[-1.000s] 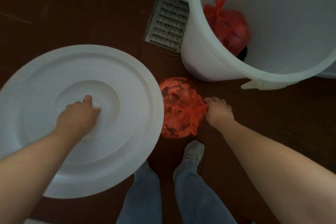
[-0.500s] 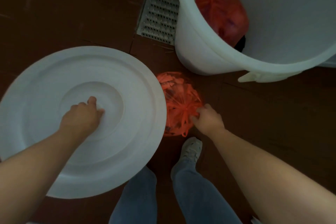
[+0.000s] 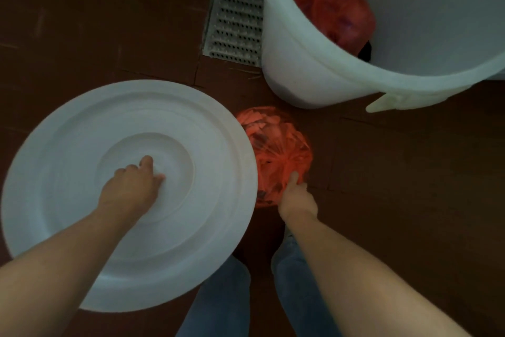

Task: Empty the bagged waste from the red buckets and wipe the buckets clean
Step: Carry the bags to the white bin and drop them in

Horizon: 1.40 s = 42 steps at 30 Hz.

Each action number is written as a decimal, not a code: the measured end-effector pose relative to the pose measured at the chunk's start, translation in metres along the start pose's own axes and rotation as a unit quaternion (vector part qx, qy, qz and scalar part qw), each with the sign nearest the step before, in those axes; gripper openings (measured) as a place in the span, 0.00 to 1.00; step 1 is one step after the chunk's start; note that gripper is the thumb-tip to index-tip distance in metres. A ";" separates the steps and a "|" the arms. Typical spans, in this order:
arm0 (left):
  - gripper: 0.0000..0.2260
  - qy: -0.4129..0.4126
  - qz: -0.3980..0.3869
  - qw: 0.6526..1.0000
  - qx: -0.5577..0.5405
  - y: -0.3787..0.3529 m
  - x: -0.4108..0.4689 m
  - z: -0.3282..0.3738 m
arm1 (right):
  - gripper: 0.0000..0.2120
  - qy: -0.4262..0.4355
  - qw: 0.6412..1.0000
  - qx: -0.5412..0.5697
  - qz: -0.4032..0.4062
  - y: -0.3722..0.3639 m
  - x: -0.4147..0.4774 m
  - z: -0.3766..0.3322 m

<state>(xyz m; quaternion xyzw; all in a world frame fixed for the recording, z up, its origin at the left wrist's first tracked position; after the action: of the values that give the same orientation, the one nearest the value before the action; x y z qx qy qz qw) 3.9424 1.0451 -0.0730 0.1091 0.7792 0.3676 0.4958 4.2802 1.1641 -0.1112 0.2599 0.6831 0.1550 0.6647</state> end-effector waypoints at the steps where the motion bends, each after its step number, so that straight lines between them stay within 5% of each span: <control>1: 0.20 -0.001 0.001 1.000 0.002 -0.003 0.001 0.000 | 0.30 0.008 1.000 -0.008 0.017 -0.001 0.001 0.000; 6: 0.19 -0.005 0.008 1.000 0.003 -0.009 -0.003 -0.002 | 0.17 0.070 0.995 -0.002 0.076 0.009 -0.004 0.002; 13: 0.20 -0.011 0.021 1.000 -0.001 0.015 -0.025 -0.008 | 0.13 0.128 0.976 -0.046 0.168 0.062 -0.028 0.000; 22: 0.19 0.014 0.028 0.999 -0.006 0.098 -0.095 -0.053 | 0.11 0.234 0.946 -0.047 0.219 0.123 -0.117 -0.050; 42: 0.15 0.128 0.134 0.980 -0.079 0.340 -0.280 -0.261 | 0.12 0.323 0.903 0.047 0.279 0.312 -0.387 -0.187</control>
<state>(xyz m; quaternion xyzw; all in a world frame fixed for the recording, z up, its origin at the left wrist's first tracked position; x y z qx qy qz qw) 3.7891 1.0136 0.4145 0.1255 0.7831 0.5016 0.3456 4.1347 1.2272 0.3959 0.4070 0.7659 0.3774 0.3245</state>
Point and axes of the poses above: each hand's wrist, its own x-axis towards the middle knuckle, its own y-axis out of the back of the hand, z = x × y, the point moved 4 cm from there along x, towards the middle knuckle, and after that the axes turned 11 degrees about x, right-handed, at the moved point
